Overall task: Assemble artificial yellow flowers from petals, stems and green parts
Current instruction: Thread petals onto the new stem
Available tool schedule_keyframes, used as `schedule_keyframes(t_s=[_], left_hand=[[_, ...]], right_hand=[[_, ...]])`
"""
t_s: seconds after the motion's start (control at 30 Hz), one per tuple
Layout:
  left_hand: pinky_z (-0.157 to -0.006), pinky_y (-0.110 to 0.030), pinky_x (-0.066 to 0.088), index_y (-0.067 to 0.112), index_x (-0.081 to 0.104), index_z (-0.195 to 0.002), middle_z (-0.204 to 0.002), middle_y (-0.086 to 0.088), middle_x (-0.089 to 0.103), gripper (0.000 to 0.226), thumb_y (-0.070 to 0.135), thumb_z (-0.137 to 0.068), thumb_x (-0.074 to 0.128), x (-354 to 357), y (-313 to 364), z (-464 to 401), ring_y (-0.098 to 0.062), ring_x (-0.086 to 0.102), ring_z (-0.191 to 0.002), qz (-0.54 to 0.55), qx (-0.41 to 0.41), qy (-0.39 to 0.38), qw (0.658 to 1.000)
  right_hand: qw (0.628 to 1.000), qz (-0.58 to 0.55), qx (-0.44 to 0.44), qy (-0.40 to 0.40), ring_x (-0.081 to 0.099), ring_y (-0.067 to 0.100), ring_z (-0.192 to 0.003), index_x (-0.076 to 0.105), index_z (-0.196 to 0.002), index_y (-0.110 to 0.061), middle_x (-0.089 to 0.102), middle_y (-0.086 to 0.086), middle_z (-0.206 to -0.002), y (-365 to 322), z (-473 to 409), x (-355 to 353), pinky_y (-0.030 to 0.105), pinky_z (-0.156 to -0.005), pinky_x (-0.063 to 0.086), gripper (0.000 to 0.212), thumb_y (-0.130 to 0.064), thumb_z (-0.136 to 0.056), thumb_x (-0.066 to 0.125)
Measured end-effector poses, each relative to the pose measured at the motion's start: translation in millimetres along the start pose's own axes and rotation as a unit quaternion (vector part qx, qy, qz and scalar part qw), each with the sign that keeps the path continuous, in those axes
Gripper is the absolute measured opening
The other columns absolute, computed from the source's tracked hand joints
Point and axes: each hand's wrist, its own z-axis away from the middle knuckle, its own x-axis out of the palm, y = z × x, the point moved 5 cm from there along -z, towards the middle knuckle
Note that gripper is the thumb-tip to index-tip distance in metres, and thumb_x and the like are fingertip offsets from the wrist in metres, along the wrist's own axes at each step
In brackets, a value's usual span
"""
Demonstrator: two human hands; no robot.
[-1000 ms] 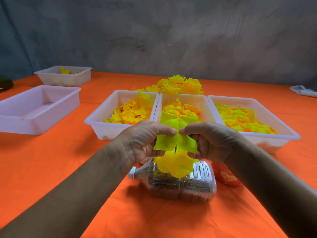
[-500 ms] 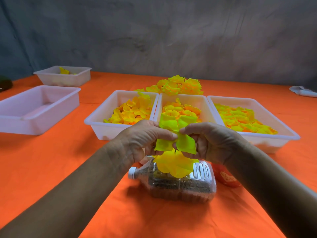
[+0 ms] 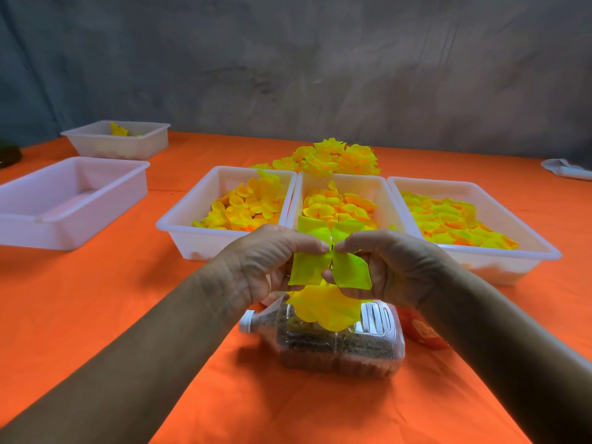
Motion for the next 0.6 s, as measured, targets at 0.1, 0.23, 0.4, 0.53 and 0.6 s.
schedule_keyframes(t_s=[0.1, 0.23, 0.4, 0.53, 0.6], left_hand=[[-0.047, -0.022, 0.051, 0.008, 0.064, -0.08, -0.063, -0.004, 0.07, 0.003, 0.007, -0.083, 0.065, 1.1, -1.3, -0.4, -0.014, 0.068, -0.054, 0.011, 0.0, -0.011, 1.0], [-0.052, -0.028, 0.056, 0.006, 0.064, -0.088, -0.066, -0.005, 0.071, 0.008, 0.009, -0.081, 0.067, -0.1, 0.0, -1.3, -0.016, 0.068, -0.057, -0.012, 0.004, 0.008, 1.0], [-0.065, -0.036, 0.056, 0.01, 0.063, -0.092, -0.072, -0.007, 0.071, 0.018, 0.009, -0.076, 0.071, -3.5, 4.5, -0.7, -0.019, 0.067, -0.063, -0.051, 0.031, 0.069, 0.996], [-0.07, -0.036, 0.048, 0.013, 0.06, -0.09, -0.085, -0.013, 0.065, 0.019, 0.003, -0.077, 0.071, -6.7, 4.3, 0.5, -0.025, 0.057, -0.075, -0.072, 0.028, 0.094, 0.993], [-0.059, -0.029, 0.046, 0.014, 0.062, -0.088, -0.08, -0.01, 0.064, 0.019, 0.004, -0.076, 0.072, -7.0, 4.2, 0.7, -0.019, 0.056, -0.063, -0.092, 0.027, 0.096, 0.991]], right_hand=[[1.0, 0.0, 0.008, 0.001, 0.069, 0.02, -0.054, 0.054, -0.091, -0.009, 0.069, 0.005, -0.064, 1.2, 0.8, 0.3, 0.023, -0.045, 0.053, 0.008, -0.004, -0.086, 0.055], [1.0, 0.027, 0.005, 0.005, 0.069, 0.017, -0.054, 0.055, -0.089, -0.01, 0.069, 0.004, -0.062, -2.7, 2.8, -1.1, 0.021, -0.043, 0.051, 0.008, -0.003, -0.085, 0.056], [0.996, 0.084, -0.004, 0.033, 0.067, 0.016, -0.052, 0.057, -0.084, -0.009, 0.068, 0.005, -0.06, -7.5, 4.3, -4.9, 0.022, -0.045, 0.051, 0.011, 0.0, -0.081, 0.062], [0.991, 0.123, -0.015, 0.057, 0.066, 0.014, -0.052, 0.058, -0.092, -0.009, 0.067, 0.003, -0.063, -11.4, 5.0, -7.3, 0.022, -0.044, 0.049, 0.019, 0.001, -0.078, 0.066], [0.989, 0.134, -0.021, 0.063, 0.065, 0.013, -0.05, 0.058, -0.087, -0.01, 0.066, 0.002, -0.06, -13.7, 5.2, -7.7, 0.021, -0.042, 0.048, 0.018, 0.002, -0.078, 0.067]])
